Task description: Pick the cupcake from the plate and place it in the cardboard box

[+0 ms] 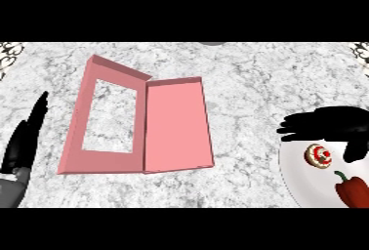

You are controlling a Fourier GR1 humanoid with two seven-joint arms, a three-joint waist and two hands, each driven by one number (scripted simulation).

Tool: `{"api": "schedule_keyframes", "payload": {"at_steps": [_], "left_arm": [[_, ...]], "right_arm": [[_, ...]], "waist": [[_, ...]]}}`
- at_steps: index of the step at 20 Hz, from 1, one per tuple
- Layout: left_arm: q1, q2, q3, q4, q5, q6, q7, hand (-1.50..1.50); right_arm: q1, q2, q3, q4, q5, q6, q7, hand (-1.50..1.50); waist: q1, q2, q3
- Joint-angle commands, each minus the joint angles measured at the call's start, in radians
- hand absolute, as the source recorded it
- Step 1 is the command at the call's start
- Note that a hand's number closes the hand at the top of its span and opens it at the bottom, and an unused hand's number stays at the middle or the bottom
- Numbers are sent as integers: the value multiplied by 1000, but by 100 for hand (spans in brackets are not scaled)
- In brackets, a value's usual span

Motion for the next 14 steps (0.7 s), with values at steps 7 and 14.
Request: {"api": "schedule_keyframes", "payload": {"at_steps": [7, 14], "left_arm": [[23, 21, 50, 18, 6, -28, -22, 0], [59, -6, 66, 11, 2, -36, -31, 0]], "right_arm": [[-10, -21, 60, -16, -58, 64, -280, -150], [-14, -46, 105, -32, -4, 1, -220, -150]], "waist": [[-17, -7, -2], [-20, -8, -2]]}}
